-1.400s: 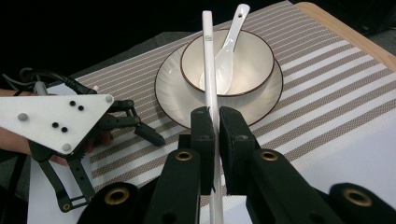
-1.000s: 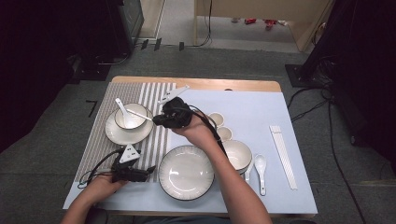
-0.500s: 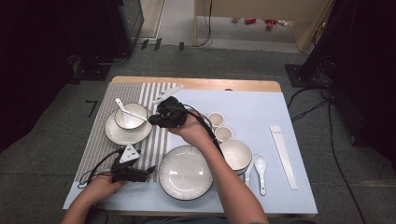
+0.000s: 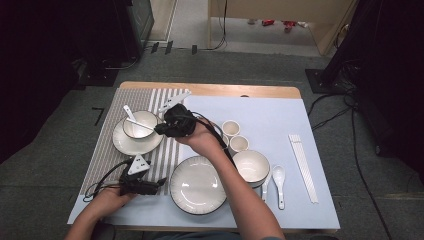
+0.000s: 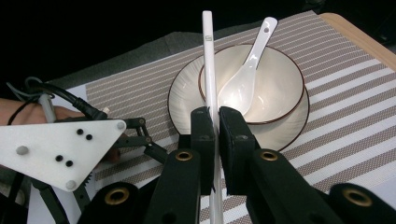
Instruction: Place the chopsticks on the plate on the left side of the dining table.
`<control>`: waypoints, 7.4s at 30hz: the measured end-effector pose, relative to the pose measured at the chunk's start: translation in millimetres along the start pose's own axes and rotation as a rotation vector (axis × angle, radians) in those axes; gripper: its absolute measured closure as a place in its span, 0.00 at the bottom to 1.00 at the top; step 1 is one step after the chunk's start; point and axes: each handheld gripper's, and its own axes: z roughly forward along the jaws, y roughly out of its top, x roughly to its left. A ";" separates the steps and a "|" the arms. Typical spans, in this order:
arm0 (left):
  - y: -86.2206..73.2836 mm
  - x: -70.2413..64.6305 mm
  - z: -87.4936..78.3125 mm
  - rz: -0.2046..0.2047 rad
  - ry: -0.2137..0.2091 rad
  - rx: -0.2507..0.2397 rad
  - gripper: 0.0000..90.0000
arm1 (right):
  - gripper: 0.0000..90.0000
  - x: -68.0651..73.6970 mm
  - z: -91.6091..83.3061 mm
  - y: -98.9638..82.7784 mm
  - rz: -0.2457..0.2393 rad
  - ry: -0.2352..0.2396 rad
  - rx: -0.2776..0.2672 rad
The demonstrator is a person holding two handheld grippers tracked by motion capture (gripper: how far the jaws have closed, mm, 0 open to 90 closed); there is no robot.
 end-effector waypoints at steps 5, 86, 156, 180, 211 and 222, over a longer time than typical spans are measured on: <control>0.0 -0.1 0.0 -0.001 -0.001 -0.001 0.16 | 0.95 -0.4 2.4 0.4 0.002 0.002 0.000; 0.1 0.1 0.1 0.003 0.001 -0.001 0.16 | 0.95 3.9 70.3 12.8 -0.025 0.072 0.026; -1.6 -2.3 -1.8 0.006 -0.006 -0.003 0.16 | 0.95 13.5 122.3 14.7 -0.088 0.111 0.081; -2.4 -2.8 -2.7 0.013 -0.012 0.000 0.16 | 0.95 14.3 136.9 9.8 -0.084 0.112 0.096; -2.4 -2.9 -2.8 0.012 -0.012 0.000 0.16 | 0.95 10.7 151.0 3.6 -0.060 0.107 0.119; -2.5 -2.9 -2.9 0.012 -0.013 0.002 0.16 | 0.94 11.4 155.2 3.0 -0.062 0.107 0.122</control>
